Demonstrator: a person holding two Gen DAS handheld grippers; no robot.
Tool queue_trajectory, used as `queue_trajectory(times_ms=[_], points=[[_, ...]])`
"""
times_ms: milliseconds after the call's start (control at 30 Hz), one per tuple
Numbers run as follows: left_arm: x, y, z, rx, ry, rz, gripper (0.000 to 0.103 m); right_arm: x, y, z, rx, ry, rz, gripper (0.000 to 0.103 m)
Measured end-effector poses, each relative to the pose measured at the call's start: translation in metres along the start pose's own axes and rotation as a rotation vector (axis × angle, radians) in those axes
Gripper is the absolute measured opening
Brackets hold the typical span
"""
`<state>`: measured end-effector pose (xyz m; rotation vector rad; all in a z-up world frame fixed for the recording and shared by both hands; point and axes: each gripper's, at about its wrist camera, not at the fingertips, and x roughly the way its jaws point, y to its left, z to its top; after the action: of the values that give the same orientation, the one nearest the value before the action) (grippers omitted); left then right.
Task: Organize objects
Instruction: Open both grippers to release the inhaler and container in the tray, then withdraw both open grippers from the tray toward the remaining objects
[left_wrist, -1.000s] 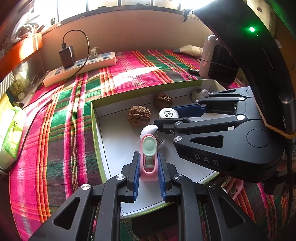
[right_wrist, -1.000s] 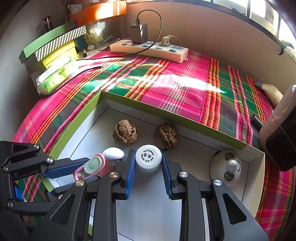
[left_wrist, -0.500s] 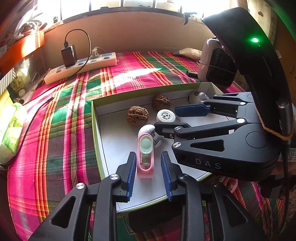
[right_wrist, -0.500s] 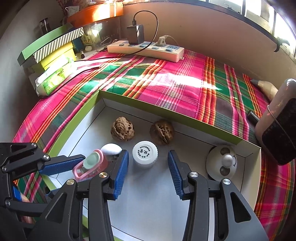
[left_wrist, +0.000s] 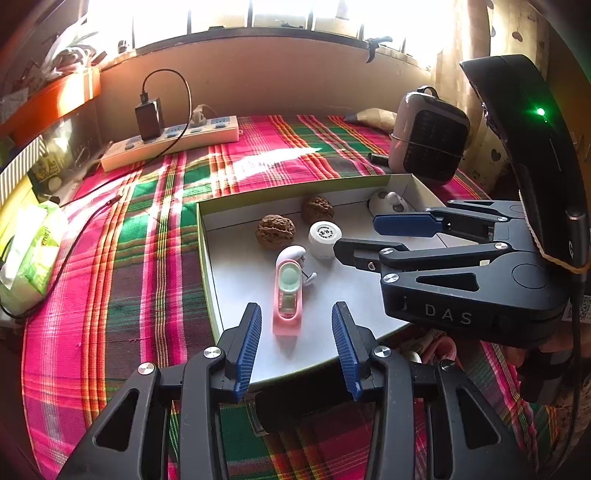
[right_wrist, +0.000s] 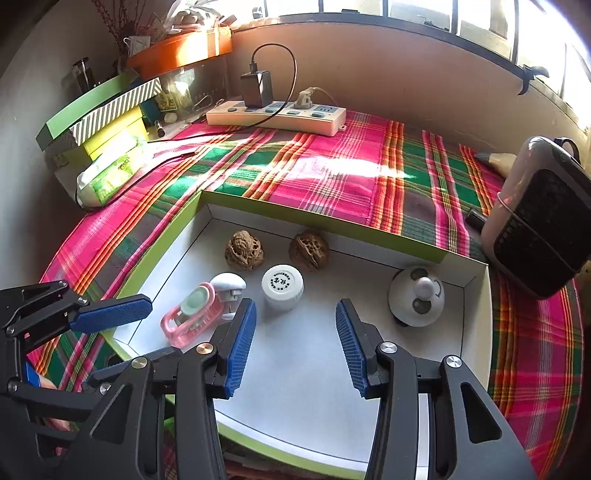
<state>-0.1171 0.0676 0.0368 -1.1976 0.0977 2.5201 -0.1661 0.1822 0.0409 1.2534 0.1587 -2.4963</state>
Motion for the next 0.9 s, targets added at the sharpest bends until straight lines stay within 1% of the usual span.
queue_trajectory(times_ms=[200, 300, 467, 533, 600, 633, 767, 900], points=[[-0.013, -0.002, -0.008, 0.006, -0.023, 0.018, 0.038, -0.019, -0.004, -0.009, 0.043, -0.05, -0.006, 0.047], [-0.021, -0.003, -0.013, 0.003, -0.042, 0.031, 0.038, -0.026, -0.003, -0.016, 0.059, -0.061, -0.016, 0.047], [-0.033, -0.002, -0.022, -0.016, -0.072, 0.043, 0.038, -0.041, 0.003, -0.03, 0.063, -0.095, -0.022, 0.047], [-0.036, 0.0, -0.027, -0.03, -0.077, 0.035, 0.038, -0.047, 0.006, -0.037, 0.054, -0.105, -0.036, 0.048], [-0.038, 0.003, -0.032, -0.04, -0.076, 0.03, 0.038, -0.052, 0.007, -0.043, 0.051, -0.113, -0.049, 0.053], [-0.038, 0.004, -0.034, -0.045, -0.078, 0.032, 0.038, -0.054, 0.007, -0.046, 0.055, -0.113, -0.052, 0.054], [-0.042, 0.013, -0.042, -0.079, -0.085, 0.011, 0.038, -0.062, 0.004, -0.059, 0.083, -0.127, -0.059, 0.054], [-0.044, 0.02, -0.052, -0.093, -0.087, -0.013, 0.038, -0.067, 0.001, -0.074, 0.122, -0.13, -0.09, 0.054]])
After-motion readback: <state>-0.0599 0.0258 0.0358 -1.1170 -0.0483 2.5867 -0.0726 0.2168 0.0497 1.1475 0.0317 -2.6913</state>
